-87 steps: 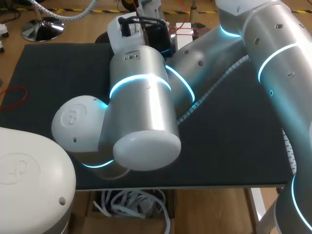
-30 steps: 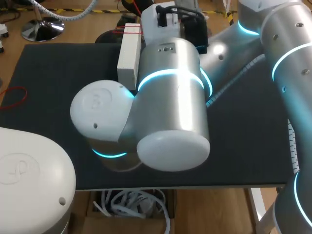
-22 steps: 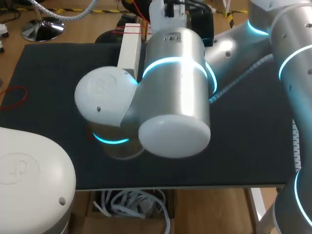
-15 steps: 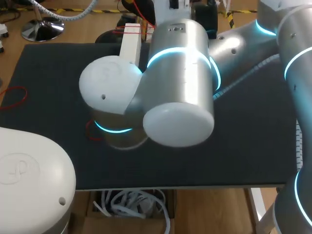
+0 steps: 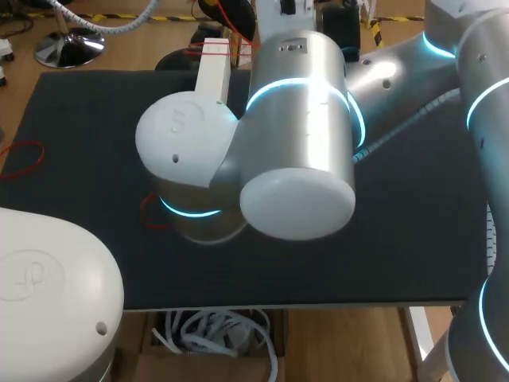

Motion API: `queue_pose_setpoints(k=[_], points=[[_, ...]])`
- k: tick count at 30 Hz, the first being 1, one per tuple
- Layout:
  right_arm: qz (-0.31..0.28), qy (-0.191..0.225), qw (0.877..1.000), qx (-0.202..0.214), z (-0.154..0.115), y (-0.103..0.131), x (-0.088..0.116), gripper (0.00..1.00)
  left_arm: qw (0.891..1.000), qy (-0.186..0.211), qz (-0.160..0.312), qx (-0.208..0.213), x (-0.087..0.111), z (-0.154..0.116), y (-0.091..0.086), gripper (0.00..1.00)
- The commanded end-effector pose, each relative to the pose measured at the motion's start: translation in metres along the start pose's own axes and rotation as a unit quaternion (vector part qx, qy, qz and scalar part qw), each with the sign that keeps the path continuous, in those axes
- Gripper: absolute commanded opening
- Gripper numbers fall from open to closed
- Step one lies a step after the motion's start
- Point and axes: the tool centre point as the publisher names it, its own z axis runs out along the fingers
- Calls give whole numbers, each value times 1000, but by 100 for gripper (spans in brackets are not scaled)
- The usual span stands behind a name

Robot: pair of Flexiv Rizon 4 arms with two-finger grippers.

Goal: Grab the tape and strap the tape.

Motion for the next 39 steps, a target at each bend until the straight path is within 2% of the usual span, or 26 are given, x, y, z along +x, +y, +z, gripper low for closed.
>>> queue_pose_setpoints(k=[1, 7, 11, 14, 19, 22, 29, 33, 39], points=[[-2, 2, 1000, -1, 0, -2, -2, 100, 1000, 0, -1, -2, 0, -1, -1, 0], [-2, 2, 1000, -1, 0, -2, -2, 100, 999, 41, -6, -18, -8, 25, 45, 0], [-2, 2, 1000, -1, 0, -2, -2, 100, 998, 55, -32, -28, -12, 42, 80, 0], [-2, 2, 1000, -1, 0, -2, -2, 100, 996, 59, -50, -44, -14, 56, 108, 0], [-2, 2, 1000, -1, 0, -2, -2, 100, 993, 41, -99, -51, -12, 80, 156, 0], [-2, 2, 1000, -1, 0, -2, -2, 100, 989, 50, -124, -67, -7, 97, 183, 0], [-2, 2, 1000, -1, 0, -2, -2, 100, 981, 58, -159, -99, -4, 120, 238, 0], [-2, 2, 1000, -1, 0, -2, -2, 100, 974, 56, -192, -109, -2, 124, 272, 0], [-2, 2, 1000, -1, 0, -2, -2, 100, 964, 69, -216, -135, 8, 119, 311, 0]])
